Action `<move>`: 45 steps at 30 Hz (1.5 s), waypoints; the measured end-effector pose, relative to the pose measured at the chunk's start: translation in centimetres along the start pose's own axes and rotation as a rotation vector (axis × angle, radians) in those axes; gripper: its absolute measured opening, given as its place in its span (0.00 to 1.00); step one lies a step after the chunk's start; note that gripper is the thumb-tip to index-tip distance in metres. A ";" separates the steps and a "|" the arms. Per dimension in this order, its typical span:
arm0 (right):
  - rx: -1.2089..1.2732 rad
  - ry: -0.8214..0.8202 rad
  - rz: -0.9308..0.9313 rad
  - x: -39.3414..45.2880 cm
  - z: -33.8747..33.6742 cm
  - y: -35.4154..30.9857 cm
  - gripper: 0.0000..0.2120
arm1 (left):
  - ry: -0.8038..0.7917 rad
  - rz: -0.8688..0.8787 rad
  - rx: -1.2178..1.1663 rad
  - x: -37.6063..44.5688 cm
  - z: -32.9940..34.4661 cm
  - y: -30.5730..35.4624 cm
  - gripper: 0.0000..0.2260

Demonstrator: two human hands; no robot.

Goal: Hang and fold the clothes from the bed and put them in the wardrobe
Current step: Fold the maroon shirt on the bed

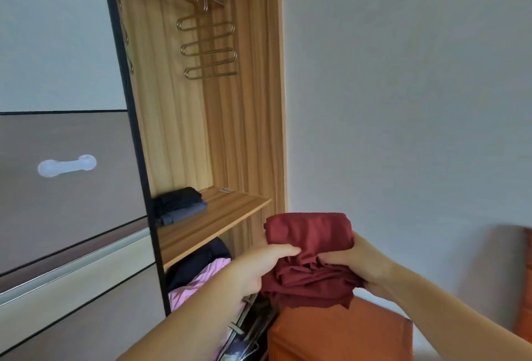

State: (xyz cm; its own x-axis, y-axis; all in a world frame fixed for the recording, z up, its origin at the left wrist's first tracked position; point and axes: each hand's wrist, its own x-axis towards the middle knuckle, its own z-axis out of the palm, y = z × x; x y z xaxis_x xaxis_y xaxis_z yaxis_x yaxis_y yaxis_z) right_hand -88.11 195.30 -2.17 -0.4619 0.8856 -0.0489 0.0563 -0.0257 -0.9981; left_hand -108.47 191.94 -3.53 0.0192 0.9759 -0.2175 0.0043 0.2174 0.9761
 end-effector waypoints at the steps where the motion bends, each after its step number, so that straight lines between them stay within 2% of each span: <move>1: 0.000 -0.007 0.011 1.8 0.6 0.1 0.26 | 0.052 0.034 -0.004 0.8 -1.4 -0.3 0.17; 4: 0.074 -0.026 0.055 6.9 2.5 0.3 0.17 | 0.150 0.088 -0.074 3.0 -4.9 -0.6 0.21; 7: 0.164 -0.022 0.123 11.1 4.4 0.2 0.13 | 0.218 0.086 -0.113 5.3 -8.2 -0.8 0.26; 9: 0.159 -0.064 0.133 14.0 5.4 0.4 0.14 | 0.275 0.069 -0.106 6.6 -9.9 -0.7 0.22; 12: 0.160 -0.139 0.145 18.8 5.9 1.1 0.13 | 0.385 0.014 -0.111 9.2 -11.9 -0.6 0.03; 17: 0.144 -0.229 0.155 26.9 4.8 1.8 0.12 | 0.590 -0.031 -0.201 13.2 -12.8 0.4 0.05; 21: 0.134 -0.315 0.143 33.3 4.5 1.2 0.12 | 0.689 -0.006 -0.290 16.2 -13.6 1.5 0.05; 24: 0.096 -0.342 0.149 37.5 6.2 1.4 0.13 | 0.775 -0.017 -0.305 18.5 -16.0 1.6 0.09; 26: 0.047 -0.362 0.158 40.1 7.7 1.6 0.14 | 0.797 -0.034 -0.306 19.7 -18.0 1.5 0.11; 30: -0.014 -0.381 0.139 45.6 10.9 1.8 0.10 | 0.803 -0.039 -0.353 22.5 -22.6 1.1 0.14; 33: -0.061 -0.371 0.110 49.6 13.3 2.2 0.06 | 0.775 -0.042 -0.395 25.7 -26.7 -0.3 0.10; 39: -0.157 -0.369 0.167 58.5 17.9 4.0 0.03 | 0.764 -0.126 -0.401 31.9 -35.0 -3.4 0.12; 43: -0.163 -0.407 0.244 63.5 21.1 5.2 0.08 | 0.815 -0.143 -0.399 34.5 -39.3 -3.7 0.12; 45: -0.202 -0.441 0.262 66.1 23.0 5.6 0.14 | 0.850 -0.171 -0.352 36.0 -41.9 -3.7 0.17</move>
State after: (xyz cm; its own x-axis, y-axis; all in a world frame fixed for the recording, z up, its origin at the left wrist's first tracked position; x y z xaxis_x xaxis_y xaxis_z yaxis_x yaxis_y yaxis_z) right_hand -138.67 243.09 -11.83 -0.7344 0.5818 -0.3495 0.3680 -0.0913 -0.9253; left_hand -149.64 227.08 -15.01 -0.6917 0.5867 -0.4210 -0.3666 0.2170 0.9047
